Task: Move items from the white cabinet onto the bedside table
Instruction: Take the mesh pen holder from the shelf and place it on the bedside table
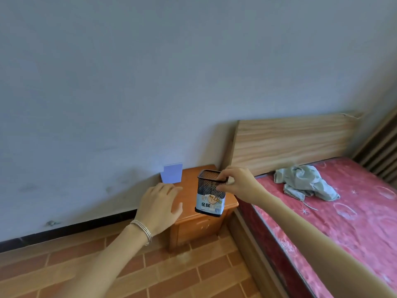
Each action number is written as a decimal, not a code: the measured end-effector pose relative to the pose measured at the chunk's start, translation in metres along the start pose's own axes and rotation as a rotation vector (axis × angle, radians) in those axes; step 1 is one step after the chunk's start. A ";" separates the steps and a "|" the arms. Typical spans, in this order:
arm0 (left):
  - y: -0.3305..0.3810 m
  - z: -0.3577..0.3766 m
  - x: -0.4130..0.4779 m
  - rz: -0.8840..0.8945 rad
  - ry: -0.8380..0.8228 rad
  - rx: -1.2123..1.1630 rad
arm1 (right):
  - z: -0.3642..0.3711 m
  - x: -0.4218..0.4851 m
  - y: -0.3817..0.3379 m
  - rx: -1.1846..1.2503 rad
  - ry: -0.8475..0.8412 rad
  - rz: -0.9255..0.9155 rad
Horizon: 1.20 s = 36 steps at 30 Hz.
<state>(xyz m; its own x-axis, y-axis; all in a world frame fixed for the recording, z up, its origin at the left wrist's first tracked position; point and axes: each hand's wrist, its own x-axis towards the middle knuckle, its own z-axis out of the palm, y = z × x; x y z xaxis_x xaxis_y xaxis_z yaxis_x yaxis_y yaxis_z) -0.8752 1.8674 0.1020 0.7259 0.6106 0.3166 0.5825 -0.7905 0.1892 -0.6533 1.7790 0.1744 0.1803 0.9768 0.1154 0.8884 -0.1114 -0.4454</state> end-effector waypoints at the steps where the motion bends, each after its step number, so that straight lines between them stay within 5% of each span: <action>1: -0.007 0.006 0.010 -0.015 -0.007 -0.003 | 0.005 0.013 0.007 -0.002 -0.014 -0.008; 14: -0.116 0.114 0.166 -0.092 -0.188 -0.051 | 0.084 0.192 0.091 -0.163 -0.098 0.052; 26: -0.157 0.314 0.231 -0.153 -0.630 0.028 | 0.222 0.285 0.258 0.007 -0.191 0.260; 36: -0.155 0.464 0.271 -0.437 -0.836 -0.035 | 0.301 0.363 0.368 0.031 -0.331 0.075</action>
<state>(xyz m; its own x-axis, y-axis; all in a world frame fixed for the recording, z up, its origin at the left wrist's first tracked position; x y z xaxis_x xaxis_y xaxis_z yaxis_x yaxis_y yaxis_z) -0.5988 2.1770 -0.2729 0.4807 0.6782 -0.5559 0.8635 -0.4764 0.1655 -0.3883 2.1480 -0.2152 0.0931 0.9732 -0.2104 0.8638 -0.1841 -0.4690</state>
